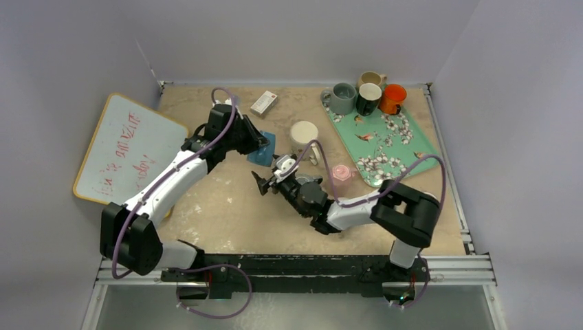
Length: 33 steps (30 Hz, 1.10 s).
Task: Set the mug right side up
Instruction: Turn over the cup at the center of the board.
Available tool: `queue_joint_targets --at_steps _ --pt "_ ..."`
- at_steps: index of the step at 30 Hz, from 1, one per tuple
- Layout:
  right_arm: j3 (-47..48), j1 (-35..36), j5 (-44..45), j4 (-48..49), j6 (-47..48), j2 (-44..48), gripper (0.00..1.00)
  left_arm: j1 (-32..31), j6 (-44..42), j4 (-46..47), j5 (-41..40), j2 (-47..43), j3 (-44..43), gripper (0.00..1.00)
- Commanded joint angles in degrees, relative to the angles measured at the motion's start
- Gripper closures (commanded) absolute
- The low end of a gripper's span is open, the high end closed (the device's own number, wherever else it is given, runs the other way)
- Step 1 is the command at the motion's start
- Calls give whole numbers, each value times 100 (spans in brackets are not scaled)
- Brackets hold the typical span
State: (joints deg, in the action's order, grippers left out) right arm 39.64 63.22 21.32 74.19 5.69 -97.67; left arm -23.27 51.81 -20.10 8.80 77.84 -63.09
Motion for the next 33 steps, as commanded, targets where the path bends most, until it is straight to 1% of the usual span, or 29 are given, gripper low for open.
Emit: queue_joint_targets --at_steps 1,3,6,11,12,17,19,23,27,33 --pt "709 164 1347 977 353 -362 17 42 206 644 153 -340 51 100" --pt "968 171 1694 821 253 -558 18 39 268 726 174 -405 171 100" --pt "1194 189 2217 872 278 -791 20 42 347 761 184 -515 299 100" --pt "1353 191 2545 911 247 -1044 29 42 477 852 149 -700 490 100" --pt "1354 198 2589 928 234 -1070 30 42 467 843 122 -727 498 100" --pt "1412 289 2701 1078 362 -1226 26 50 495 848 53 -774 540 100" --pt "1423 308 2690 1206 410 -1303 26 50 537 890 45 -794 567 100" --pt "1495 328 2677 1112 393 -1382 26 50 564 899 -30 -846 536 100" --pt "1613 329 2689 1008 399 -1462 27 50 608 911 -56 -884 529 100" --pt "1782 331 2754 803 354 -1608 34 50 695 937 -77 -958 593 100"
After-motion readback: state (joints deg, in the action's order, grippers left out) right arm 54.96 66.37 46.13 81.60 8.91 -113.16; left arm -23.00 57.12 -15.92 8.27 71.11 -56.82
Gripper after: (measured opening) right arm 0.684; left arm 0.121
